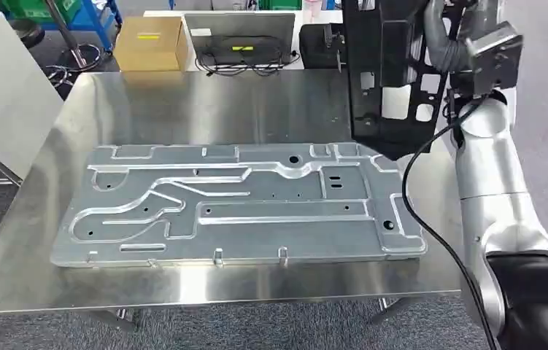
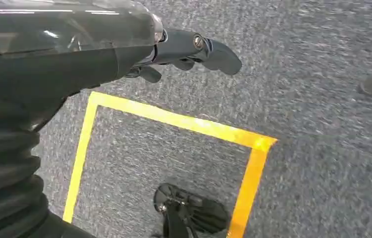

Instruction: Take the parts from the cabinet and place them on the table.

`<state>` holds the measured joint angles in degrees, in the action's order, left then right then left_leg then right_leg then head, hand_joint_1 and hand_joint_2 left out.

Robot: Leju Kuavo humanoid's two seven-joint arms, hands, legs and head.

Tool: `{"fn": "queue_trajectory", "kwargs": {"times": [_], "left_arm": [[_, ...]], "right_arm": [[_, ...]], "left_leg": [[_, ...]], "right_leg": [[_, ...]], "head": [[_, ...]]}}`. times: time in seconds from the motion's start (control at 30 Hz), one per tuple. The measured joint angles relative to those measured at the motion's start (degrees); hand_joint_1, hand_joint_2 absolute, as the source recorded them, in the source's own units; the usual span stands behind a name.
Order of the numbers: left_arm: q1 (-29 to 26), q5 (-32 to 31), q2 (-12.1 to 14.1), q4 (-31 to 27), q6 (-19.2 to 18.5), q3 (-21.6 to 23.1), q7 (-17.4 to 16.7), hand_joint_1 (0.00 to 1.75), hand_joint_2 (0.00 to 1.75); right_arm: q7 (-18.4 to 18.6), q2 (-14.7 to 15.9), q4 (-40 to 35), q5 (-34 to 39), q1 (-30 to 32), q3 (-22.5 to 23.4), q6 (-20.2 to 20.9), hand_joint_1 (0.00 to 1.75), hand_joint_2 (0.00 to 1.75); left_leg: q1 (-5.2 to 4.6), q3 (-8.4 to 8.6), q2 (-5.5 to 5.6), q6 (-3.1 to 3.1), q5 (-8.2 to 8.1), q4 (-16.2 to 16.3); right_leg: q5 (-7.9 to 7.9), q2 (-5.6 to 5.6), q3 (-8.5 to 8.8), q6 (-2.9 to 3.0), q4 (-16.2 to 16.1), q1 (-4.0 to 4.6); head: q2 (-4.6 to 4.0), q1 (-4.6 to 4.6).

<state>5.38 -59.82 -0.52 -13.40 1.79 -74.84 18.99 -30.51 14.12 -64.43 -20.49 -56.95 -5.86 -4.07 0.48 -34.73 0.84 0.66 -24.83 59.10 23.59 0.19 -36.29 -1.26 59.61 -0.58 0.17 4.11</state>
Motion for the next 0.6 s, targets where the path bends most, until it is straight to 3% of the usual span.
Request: {"fn": "queue_trajectory", "kwargs": {"times": [0.03, 0.1, 0.13, 0.17, 0.2, 0.27, 0.3, 0.33, 0.37, 0.43, 0.47, 0.5, 0.6], "left_arm": [[-0.06, -0.02, 0.04, 0.0, -0.17, 0.04, 0.15, 0.0, 1.75], [-0.14, -0.07, 0.04, 0.0, -0.59, 0.2, 0.94, 0.0, 1.75], [0.01, -0.07, 0.24, 0.0, -0.72, 0.31, 1.84, 0.0, 1.75], [0.07, -0.07, 0.22, 0.0, -0.87, 0.42, 3.04, 0.0, 1.75], [0.18, -0.02, 0.24, 0.0, -1.01, 0.46, 4.05, 0.0, 1.75], [0.16, -0.04, 0.33, 0.0, -1.33, 0.63, 4.74, 0.0, 1.75], [0.09, -0.04, 0.33, 0.0, -1.46, 0.79, 4.87, 0.0, 1.75], [0.04, -0.04, 0.31, 0.02, -1.51, 0.9, 4.92, 0.0, 1.75], [0.02, -0.04, 0.33, 0.02, -1.6, 0.98, 4.96, 0.0, 1.75], [0.08, -0.04, 0.39, 0.02, -1.6, 1.05, 5.03, 0.0, 1.75], [0.02, -0.04, 0.48, 0.02, -1.6, 1.07, 5.03, 0.0, 1.75], [-0.01, -0.04, 0.46, 0.02, -1.64, 1.07, 5.05, 0.0, 1.75], [-0.11, 0.3, 0.48, 0.04, -1.92, 1.09, 5.14, 0.0, 1.75]], "right_arm": [[0.88, 0.13, 0.96, -2.23, -0.64, -0.53, -0.46, 1.75, 1.75], [1.62, 0.2, 4.05, -7.89, -2.26, -2.69, -1.55, 1.75, 1.75], [1.88, 0.17, 6.23, -11.63, -3.49, -4.53, -2.1, 1.75, 1.75], [2.14, 0.15, 8.42, -15.52, -4.38, -6.7, -2.49, 1.75, 1.75], [2.53, 0.15, 10.69, -18.91, -5.31, -8.86, -2.77, 1.75, 1.75], [3.41, -0.31, 14.67, -23.36, -5.7, -12.86, -3.61, 1.75, 1.75], [3.71, -0.59, 16.68, -24.3, -5.54, -15.07, -3.91, 1.75, 1.75], [3.91, -0.7, 18.14, -24.71, -5.37, -16.68, -4.15, 1.75, 1.75], [4.0, -0.96, 19.32, -24.82, -5.39, -17.9, -4.3, 1.75, 1.75], [4.02, -1.29, 20.76, -24.91, -5.64, -19.04, -4.37, 1.75, 1.75], [4.02, -1.33, 21.58, -24.97, -5.83, -19.51, -4.46, 1.75, 1.75], [4.02, -1.33, 22.27, -25.02, -6.32, -19.91, -4.46, 0.0, 0.0], [4.96, -1.92, 24.23, -29.07, -7.29, -22.26, -3.3, 0.0, 0.0]], "left_leg": [[0.03, -0.24, -0.03, -0.22, -0.05, -0.08], [0.06, -0.05, -0.21, -0.74, -0.18, -0.51], [-0.05, -0.19, -0.35, -1.23, -0.84, -0.15], [-0.02, -0.51, -0.39, -1.35, -1.57, 1.18], [0.04, -2.14, -0.45, -1.44, -3.25, 4.76], [0.15, -7.12, -0.46, -1.67, -6.96, 14.25], [0.15, -9.29, -0.46, -1.77, -7.63, 17.74], [0.16, -10.08, -0.46, -1.81, -6.66, 18.05], [0.16, -9.16, -0.47, -1.75, -4.17, 15.12], [0.16, -4.86, -0.49, -1.41, 1.49, 5.38], [0.12, -3.07, -0.44, -1.13, 2.55, 1.21], [-0.17, -2.34, -0.42, -1.14, 2.09, 0.32], [-0.32, -2.43, -0.32, -0.38, 1.6, 0.15]], "right_leg": [[1.04, -0.04, 0.44, 0.3, -0.73, 0.01], [1.15, 0.3, 0.27, 0.69, -0.66, 0.05], [0.97, 0.24, 0.81, 1.19, -1.3, -0.74], [1.11, 0.19, 1.14, 1.5, -1.51, -0.62], [1.28, 0.12, 1.4, 1.83, -1.5, -0.62], [1.58, 0.08, 1.77, 2.16, -1.47, -0.47], [1.71, 0.13, 1.88, 2.18, -1.42, -0.42], [1.88, 0.16, 2.01, 2.16, -1.39, -0.4], [2.12, 0.22, 2.23, 2.05, -1.3, -0.4], [2.83, 0.2, 3.01, 1.73, -1.04, -0.4], [3.34, 0.03, 3.23, 1.38, -0.99, -0.37], [3.5, 0.08, 3.03, 1.13, -0.63, 0.01], [3.51, 0.09, 3.09, 0.46, -1.02, -0.11]], "head": [[0.0, -0.02], [0.0, 0.0], [0.0, -0.02], [0.0, -0.02], [0.0, 0.0], [0.0, 0.0], [0.0, 0.0], [0.0, 0.0], [0.0, 0.0], [0.0, 0.0], [0.0, -0.02], [0.0, 0.0], [0.0, -0.02]]}}
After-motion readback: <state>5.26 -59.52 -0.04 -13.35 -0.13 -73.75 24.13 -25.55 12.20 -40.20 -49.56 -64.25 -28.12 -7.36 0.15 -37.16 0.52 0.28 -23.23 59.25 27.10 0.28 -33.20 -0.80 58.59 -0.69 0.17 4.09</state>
